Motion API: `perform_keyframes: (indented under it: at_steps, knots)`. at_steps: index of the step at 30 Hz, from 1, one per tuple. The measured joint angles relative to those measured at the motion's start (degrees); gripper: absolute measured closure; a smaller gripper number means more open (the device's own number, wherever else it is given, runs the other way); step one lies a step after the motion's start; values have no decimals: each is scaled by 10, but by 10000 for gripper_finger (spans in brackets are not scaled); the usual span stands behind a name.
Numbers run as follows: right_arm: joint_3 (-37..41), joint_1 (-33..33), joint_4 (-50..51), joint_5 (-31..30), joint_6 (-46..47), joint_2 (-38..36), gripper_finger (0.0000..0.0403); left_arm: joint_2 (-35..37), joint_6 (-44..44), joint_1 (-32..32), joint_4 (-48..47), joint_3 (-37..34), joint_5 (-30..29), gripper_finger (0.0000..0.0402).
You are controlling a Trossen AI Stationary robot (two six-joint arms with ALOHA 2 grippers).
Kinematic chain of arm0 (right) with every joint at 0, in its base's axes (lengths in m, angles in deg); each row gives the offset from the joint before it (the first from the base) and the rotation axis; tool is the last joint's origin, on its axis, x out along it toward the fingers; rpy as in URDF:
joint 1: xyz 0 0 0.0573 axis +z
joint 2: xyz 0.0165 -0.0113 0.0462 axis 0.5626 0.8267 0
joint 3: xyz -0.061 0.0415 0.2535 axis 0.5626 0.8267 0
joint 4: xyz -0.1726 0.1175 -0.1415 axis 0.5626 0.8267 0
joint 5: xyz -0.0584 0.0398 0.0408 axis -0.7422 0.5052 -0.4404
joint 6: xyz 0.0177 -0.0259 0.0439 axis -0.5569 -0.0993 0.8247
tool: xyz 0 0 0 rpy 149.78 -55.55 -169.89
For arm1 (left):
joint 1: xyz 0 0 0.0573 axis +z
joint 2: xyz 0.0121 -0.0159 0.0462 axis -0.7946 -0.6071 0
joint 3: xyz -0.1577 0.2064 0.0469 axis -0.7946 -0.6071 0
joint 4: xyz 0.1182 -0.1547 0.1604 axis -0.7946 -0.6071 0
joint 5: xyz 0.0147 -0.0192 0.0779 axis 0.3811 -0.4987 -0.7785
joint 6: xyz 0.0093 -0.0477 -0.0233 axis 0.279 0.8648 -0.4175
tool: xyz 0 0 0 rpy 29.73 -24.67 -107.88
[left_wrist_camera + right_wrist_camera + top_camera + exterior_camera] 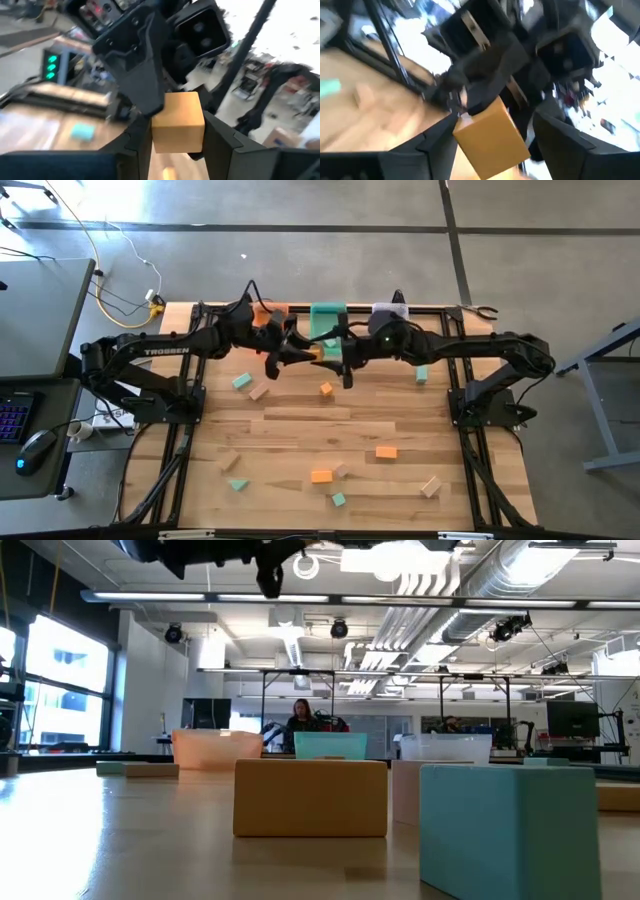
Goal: Sort & place blocks by color
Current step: Put the orange block into the orange bin
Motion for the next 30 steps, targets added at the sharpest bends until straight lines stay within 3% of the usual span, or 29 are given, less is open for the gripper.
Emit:
perform_keyframes:
  at_steps: [4,10,18,24,27,30]
  knots:
    - [0,4,54,-69,4,0,160,0,-32,15,-58,0,-20,293]
    - [0,13,122,-110,53,-3,159,0,-94,28,-150,0,-86,292]
    - [0,12,255,-137,161,-2,158,-1,-207,32,-264,0,-333,291]
    - [0,12,326,-151,250,-2,158,-1,-242,34,-312,0,-468,290]
    - [0,12,378,-149,299,-2,158,-1,-246,47,-359,-1,-514,290]
    - [0,12,436,-156,351,-2,158,-3,-234,71,-378,-7,-519,290]
